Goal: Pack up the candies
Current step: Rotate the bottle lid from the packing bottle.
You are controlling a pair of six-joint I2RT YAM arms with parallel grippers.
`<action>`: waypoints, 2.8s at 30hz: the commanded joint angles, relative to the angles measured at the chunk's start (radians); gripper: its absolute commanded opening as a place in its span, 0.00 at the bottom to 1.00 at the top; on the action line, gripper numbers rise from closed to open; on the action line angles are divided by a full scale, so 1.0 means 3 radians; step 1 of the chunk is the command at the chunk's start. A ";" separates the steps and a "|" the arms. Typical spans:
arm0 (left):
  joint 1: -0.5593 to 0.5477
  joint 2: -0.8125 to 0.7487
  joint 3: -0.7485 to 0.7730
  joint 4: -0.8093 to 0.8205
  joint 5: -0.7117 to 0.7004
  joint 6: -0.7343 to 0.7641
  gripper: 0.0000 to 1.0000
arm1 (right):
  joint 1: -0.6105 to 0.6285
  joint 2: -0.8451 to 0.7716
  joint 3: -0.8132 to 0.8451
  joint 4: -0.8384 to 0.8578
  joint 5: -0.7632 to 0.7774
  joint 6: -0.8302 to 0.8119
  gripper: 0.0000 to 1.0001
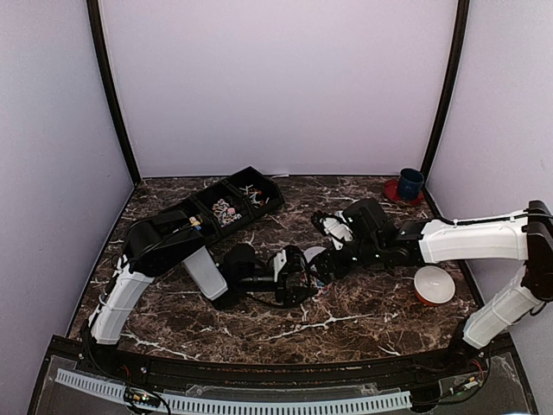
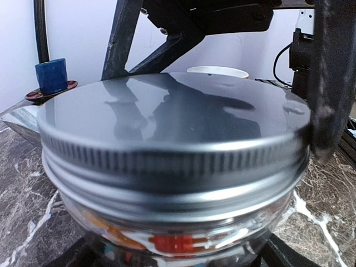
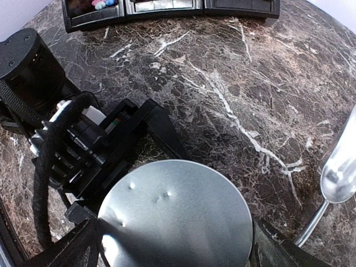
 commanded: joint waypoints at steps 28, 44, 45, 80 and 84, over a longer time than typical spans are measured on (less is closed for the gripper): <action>0.0019 0.0179 -0.0060 -0.0909 -0.0364 0.0022 0.84 | 0.0296 0.0410 0.0659 -0.0786 0.1317 0.0964 0.98; 0.0019 0.0181 -0.0070 -0.0887 -0.0343 0.0013 0.85 | 0.0280 0.0067 0.0454 -0.0551 0.1088 0.0611 0.98; 0.0019 0.0184 -0.0069 -0.0884 -0.0341 0.0012 0.85 | 0.0280 0.0069 0.0443 -0.0547 0.1060 0.0603 0.98; 0.0018 0.0208 -0.0060 -0.0811 0.0316 0.0043 0.83 | -0.0645 0.0373 0.0377 0.0572 -0.1324 0.0423 0.58; 0.0014 0.0208 -0.0055 -0.0816 0.0318 0.0042 0.83 | -0.0643 0.0540 0.0443 0.0583 -0.1408 0.0438 0.54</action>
